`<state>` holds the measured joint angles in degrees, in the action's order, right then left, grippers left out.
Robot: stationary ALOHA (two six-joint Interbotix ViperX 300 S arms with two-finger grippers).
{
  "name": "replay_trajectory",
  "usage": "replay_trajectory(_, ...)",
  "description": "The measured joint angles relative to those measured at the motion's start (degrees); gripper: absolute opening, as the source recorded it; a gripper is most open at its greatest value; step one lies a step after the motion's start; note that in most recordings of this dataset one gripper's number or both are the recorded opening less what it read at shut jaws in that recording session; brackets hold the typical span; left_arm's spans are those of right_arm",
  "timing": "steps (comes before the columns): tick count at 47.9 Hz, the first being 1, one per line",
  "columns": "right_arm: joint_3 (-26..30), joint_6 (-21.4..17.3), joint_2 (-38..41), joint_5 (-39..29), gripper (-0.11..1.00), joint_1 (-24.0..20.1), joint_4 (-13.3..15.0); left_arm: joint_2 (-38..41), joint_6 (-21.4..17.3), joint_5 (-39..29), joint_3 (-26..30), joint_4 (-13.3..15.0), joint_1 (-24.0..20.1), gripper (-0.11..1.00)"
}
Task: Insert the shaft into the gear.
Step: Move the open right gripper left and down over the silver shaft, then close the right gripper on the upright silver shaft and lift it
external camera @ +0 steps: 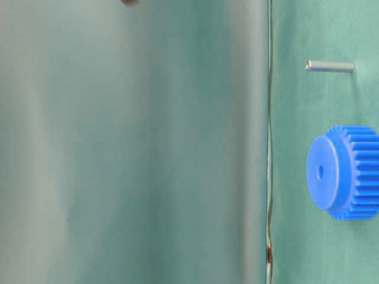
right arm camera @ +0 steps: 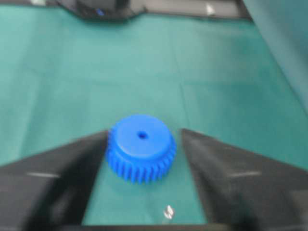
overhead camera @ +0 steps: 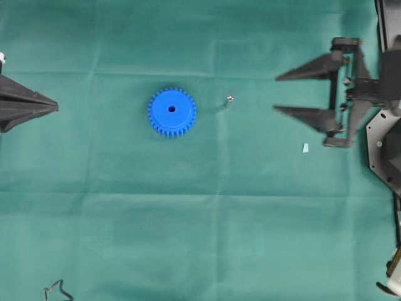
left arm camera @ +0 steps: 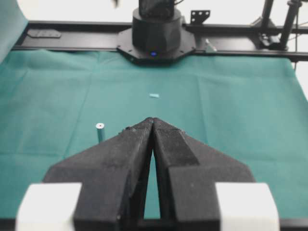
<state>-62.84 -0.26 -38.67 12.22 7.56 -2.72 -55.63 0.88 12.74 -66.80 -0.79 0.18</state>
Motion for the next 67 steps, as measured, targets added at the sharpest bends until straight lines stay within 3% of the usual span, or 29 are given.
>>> replay_trajectory(7, 0.6, 0.0, 6.8, 1.9, 0.82, 1.4, -0.5, 0.0, 0.0, 0.0, 0.0, 0.0, 0.0, 0.0)
replay_trajectory(29, 3.9, 0.0, 26.8, 8.5, 0.82, 3.8, -3.8, 0.0, -0.1, -0.2, 0.0, 0.0, 0.0, 0.0)
replay_trajectory(60, 4.6, -0.1, 39.6, 16.1, 0.82, 4.7, -9.6, 0.3, -0.4, -1.4, 0.0, -0.1, -0.2, 0.0)
replay_trajectory(67, 4.9, -0.1, 40.9, 16.7, 0.8, 4.7, -9.8, 0.3, -0.4, -1.6, 0.0, -0.1, -0.4, 0.0)
